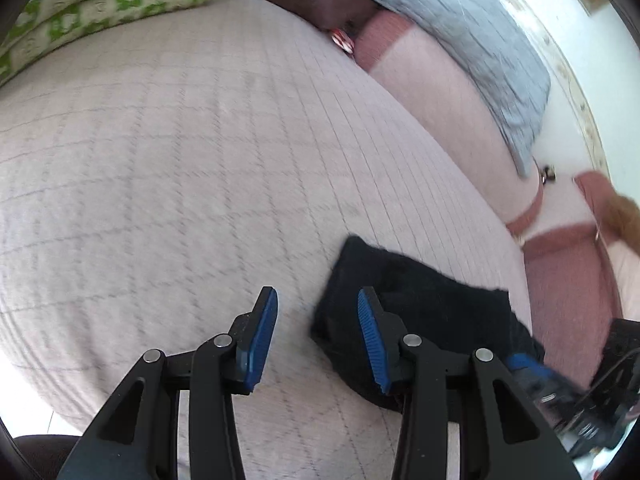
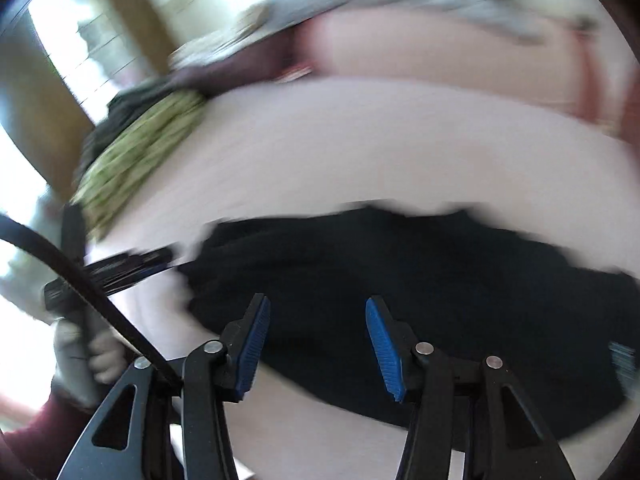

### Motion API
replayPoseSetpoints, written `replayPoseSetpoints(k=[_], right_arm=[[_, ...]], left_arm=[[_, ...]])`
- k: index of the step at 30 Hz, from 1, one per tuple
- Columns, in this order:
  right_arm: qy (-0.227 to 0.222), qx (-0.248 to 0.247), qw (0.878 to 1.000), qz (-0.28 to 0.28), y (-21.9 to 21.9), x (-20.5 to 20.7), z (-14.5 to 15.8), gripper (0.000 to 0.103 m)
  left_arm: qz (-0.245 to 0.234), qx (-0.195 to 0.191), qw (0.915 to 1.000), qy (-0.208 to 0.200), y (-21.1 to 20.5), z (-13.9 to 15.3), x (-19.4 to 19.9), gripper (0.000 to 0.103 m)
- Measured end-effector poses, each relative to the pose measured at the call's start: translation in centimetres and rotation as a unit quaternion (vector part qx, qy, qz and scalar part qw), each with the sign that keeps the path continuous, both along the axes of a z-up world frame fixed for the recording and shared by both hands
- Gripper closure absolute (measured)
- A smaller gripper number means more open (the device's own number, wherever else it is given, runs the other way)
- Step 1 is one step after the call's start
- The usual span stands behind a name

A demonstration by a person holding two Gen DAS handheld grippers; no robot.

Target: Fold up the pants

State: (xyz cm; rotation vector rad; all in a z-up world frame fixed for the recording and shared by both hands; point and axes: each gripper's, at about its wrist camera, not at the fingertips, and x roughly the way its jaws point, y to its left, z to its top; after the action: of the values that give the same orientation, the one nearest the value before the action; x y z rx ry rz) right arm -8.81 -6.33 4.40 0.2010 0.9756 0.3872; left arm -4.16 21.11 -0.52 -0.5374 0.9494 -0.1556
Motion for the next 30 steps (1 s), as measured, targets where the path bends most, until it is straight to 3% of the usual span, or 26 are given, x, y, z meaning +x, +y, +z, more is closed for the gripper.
replayPoseSetpoints(k=[3, 5, 9, 10, 11, 13, 21, 27, 30], right_arm=[[0.016, -0.027, 0.999, 0.018, 6.0, 3.0, -2.1, 0.048], [0.027, -0.044, 0.999, 0.014, 7.7, 4.6, -3.6, 0.047], [0.057, -0.078, 0.995, 0.006, 9.3, 7.0, -6.6, 0.045], [0.049, -0.079, 0.996, 0.000, 8.8, 6.9, -6.5, 0.055], [0.045, -0.073, 0.996, -0.009, 8.6, 7.0, -6.3, 0.071], [0.057, -0.010, 0.998, -0.014, 7.1, 6.9, -5.6, 0.093], [0.047, 0.050, 0.997, -0.019, 7.4, 6.6, -3.0, 0.093], [0.065, 0.056, 0.996, -0.023, 10.5, 10.1, -4.1, 0.093], [0.084, 0.062, 0.994, -0.018, 10.6, 11.2, -5.3, 0.078]], left_arm=[[0.013, 0.027, 0.9994, -0.017, 0.4, 0.9, -0.6, 0.061], [0.018, 0.049, 0.9983, -0.024, 0.6, 1.3, -0.9, 0.061], [0.018, 0.033, 0.9989, -0.027, 1.1, 1.6, -0.7, 0.061], [0.017, 0.024, 0.9992, -0.028, 1.3, 1.6, -0.7, 0.060], [0.016, 0.017, 0.9993, -0.030, 1.5, 1.8, -0.6, 0.060], [0.013, 0.010, 0.9993, -0.032, 1.4, 2.1, -0.4, 0.058], [0.010, -0.014, 0.9992, -0.037, 1.5, 2.8, 0.6, 0.056], [0.030, -0.027, 0.9989, -0.025, 3.3, 2.2, 0.8, 0.055], [0.040, -0.023, 0.9986, -0.023, 3.9, 2.0, 0.7, 0.055]])
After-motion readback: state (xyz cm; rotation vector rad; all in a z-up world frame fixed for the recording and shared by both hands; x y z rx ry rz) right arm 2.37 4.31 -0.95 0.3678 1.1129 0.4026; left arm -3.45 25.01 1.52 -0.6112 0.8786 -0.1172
